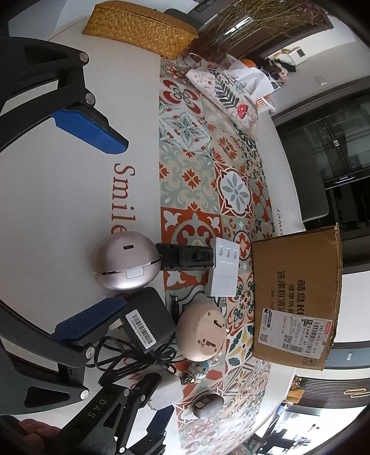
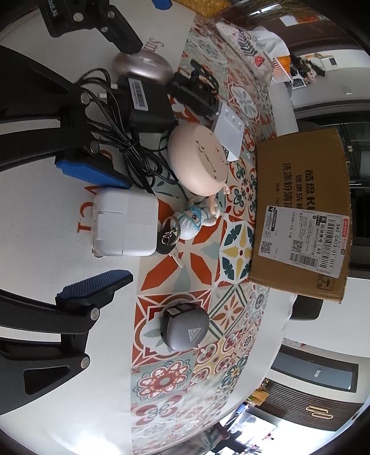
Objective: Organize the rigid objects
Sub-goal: 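Move the left tool to the silver speaker while the right tool approaches the white charger, then close the right gripper on the white charger while the left gripper grasps the silver speaker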
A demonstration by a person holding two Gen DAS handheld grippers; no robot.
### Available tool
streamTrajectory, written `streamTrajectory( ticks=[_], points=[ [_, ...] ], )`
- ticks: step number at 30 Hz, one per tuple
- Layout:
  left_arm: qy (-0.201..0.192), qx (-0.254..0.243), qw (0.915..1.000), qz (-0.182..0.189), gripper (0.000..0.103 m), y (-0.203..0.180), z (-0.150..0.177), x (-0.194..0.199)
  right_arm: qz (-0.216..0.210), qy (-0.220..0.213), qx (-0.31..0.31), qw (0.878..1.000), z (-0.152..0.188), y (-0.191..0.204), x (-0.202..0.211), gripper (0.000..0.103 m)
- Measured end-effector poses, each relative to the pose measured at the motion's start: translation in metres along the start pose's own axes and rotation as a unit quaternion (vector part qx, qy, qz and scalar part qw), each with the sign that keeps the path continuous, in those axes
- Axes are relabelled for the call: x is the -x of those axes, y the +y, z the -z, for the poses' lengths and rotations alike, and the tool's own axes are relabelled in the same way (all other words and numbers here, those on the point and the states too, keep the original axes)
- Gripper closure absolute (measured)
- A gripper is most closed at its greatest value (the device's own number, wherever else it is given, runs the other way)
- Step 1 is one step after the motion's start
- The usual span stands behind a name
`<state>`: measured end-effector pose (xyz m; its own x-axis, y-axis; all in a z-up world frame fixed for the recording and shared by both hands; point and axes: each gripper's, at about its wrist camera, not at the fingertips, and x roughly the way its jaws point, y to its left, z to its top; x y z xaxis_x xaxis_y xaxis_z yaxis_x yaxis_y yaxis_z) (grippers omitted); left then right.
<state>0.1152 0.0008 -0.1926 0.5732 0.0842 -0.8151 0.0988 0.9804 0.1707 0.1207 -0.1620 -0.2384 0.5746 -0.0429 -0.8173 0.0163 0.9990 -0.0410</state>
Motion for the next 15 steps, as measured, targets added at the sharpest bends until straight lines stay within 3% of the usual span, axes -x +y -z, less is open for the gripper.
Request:
streamTrajectory(
  ticks=[8,15],
  points=[
    [0.006,0.006,1.0000,0.005,0.000,0.0026,0.0022,-0.0056,-0.007,0.001,0.004,1.000,-0.0008,0.0035,-0.0061,0.056],
    [0.006,0.003,0.9998,0.019,0.001,0.0030,0.0034,-0.0095,0.001,0.000,0.003,1.000,0.0008,0.0054,-0.0056,0.056]
  ],
)
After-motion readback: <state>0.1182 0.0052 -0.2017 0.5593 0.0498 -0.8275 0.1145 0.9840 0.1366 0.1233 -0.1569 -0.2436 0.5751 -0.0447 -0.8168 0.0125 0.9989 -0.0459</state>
